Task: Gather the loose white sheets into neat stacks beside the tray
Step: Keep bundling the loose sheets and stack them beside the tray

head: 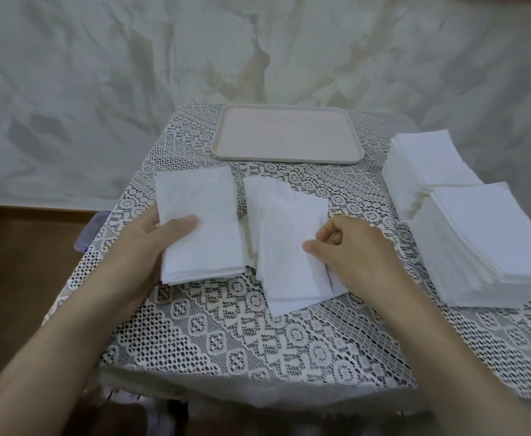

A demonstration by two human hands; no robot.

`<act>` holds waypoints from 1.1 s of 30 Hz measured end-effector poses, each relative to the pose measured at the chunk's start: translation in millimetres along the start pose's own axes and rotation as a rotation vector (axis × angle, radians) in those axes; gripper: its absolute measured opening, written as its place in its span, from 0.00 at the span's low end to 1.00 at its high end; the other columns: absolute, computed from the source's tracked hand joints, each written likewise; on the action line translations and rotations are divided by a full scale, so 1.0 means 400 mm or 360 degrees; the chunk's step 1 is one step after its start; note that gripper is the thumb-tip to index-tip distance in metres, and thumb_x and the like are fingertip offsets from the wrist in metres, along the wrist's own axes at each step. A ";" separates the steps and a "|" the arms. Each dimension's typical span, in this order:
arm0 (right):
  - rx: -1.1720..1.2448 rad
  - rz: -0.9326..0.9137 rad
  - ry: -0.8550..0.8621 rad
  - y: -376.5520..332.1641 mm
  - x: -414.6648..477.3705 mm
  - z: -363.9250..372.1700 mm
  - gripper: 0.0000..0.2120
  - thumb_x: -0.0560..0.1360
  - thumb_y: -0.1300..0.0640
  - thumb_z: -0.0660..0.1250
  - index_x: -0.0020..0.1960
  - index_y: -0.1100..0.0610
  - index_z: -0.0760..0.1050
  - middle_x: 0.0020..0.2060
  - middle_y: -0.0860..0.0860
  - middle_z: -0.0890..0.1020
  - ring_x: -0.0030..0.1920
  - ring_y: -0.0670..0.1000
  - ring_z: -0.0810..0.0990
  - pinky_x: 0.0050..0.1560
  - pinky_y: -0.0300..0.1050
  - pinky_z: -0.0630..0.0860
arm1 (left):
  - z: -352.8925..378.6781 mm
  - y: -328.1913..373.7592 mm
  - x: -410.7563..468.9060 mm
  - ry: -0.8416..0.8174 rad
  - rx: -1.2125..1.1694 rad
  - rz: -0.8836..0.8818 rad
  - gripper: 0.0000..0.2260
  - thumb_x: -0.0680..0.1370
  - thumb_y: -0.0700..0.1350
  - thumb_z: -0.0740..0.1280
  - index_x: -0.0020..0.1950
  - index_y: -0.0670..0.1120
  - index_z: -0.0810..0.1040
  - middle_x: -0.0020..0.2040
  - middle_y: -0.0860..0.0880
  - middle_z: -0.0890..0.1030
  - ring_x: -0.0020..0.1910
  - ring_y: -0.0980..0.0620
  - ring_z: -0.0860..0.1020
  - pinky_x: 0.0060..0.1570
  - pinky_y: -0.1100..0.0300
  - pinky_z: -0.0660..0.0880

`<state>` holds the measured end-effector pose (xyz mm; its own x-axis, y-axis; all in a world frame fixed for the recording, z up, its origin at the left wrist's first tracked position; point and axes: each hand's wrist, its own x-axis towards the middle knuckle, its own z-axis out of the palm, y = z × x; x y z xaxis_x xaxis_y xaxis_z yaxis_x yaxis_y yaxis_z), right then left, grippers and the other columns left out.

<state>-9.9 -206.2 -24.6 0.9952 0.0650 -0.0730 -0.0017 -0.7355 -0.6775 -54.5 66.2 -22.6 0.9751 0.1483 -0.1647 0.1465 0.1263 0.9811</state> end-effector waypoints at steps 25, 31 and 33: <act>0.0585 0.0043 -0.0104 0.031 0.028 -0.031 0.08 0.78 0.58 0.71 0.46 0.63 0.81 0.43 0.58 0.86 0.35 0.48 0.81 0.32 0.45 0.76 | 0.008 0.000 -0.006 0.0003 0.0019 0.0013 0.18 0.75 0.47 0.69 0.65 0.48 0.80 0.56 0.48 0.88 0.52 0.48 0.88 0.41 0.60 0.84; 0.0159 -0.0055 0.0086 0.030 0.025 -0.026 0.10 0.78 0.49 0.71 0.44 0.55 0.79 0.36 0.50 0.81 0.38 0.54 0.80 0.38 0.50 0.72 | 0.008 -0.001 -0.007 0.0005 0.0034 0.0018 0.20 0.74 0.48 0.70 0.65 0.47 0.80 0.56 0.48 0.88 0.52 0.48 0.88 0.41 0.59 0.84; 0.0070 -0.0033 0.0028 0.019 0.019 -0.026 0.11 0.77 0.47 0.72 0.42 0.54 0.77 0.32 0.45 0.76 0.34 0.48 0.74 0.35 0.46 0.65 | 0.013 0.002 -0.007 0.0002 0.0040 0.0019 0.19 0.74 0.48 0.70 0.65 0.48 0.80 0.56 0.48 0.88 0.52 0.48 0.88 0.42 0.58 0.85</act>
<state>-1.5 -218.4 -22.5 0.9966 0.0680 -0.0461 0.0152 -0.7039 -0.7101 -56.4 60.7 -20.9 0.9766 0.1509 -0.1532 0.1391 0.0997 0.9852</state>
